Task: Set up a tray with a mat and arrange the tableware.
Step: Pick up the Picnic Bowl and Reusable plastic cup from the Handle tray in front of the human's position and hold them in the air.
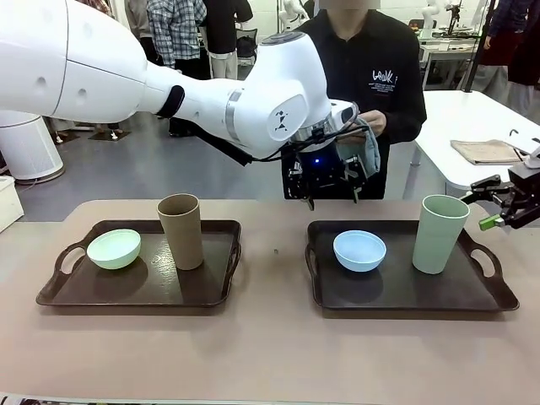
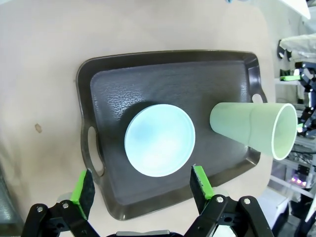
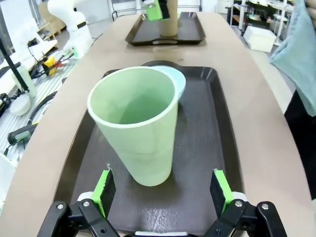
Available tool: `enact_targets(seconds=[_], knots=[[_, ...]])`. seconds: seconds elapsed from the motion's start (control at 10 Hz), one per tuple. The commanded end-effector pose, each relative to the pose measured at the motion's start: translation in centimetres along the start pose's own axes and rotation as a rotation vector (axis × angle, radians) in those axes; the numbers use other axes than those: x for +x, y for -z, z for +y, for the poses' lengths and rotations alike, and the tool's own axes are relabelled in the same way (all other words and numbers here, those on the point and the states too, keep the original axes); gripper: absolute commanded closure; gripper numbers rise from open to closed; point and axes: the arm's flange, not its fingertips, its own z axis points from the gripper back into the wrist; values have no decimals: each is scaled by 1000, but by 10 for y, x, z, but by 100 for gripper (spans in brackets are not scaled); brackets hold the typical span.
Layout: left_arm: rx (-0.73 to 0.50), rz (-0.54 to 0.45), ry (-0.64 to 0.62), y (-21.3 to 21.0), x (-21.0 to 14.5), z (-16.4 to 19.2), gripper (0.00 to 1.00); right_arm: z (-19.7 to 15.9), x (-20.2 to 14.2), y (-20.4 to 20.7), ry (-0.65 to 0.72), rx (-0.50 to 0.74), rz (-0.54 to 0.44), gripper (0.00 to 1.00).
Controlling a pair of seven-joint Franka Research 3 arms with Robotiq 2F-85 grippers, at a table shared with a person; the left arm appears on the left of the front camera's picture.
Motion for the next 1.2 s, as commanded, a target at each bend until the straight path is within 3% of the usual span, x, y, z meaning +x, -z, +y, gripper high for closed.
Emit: enact_targets(seconds=[0.0,0.9,1.1], knots=[[1,-10,-2,8,1,-8,0,17,-10,8,-32,33,-7,0],[107,45,-14,66,13,-24,0,-23,-12,50,-64,133,-51,0],[53,77,25,67,2,-17,0,-21,-12,54,-60,118,-38,0]])
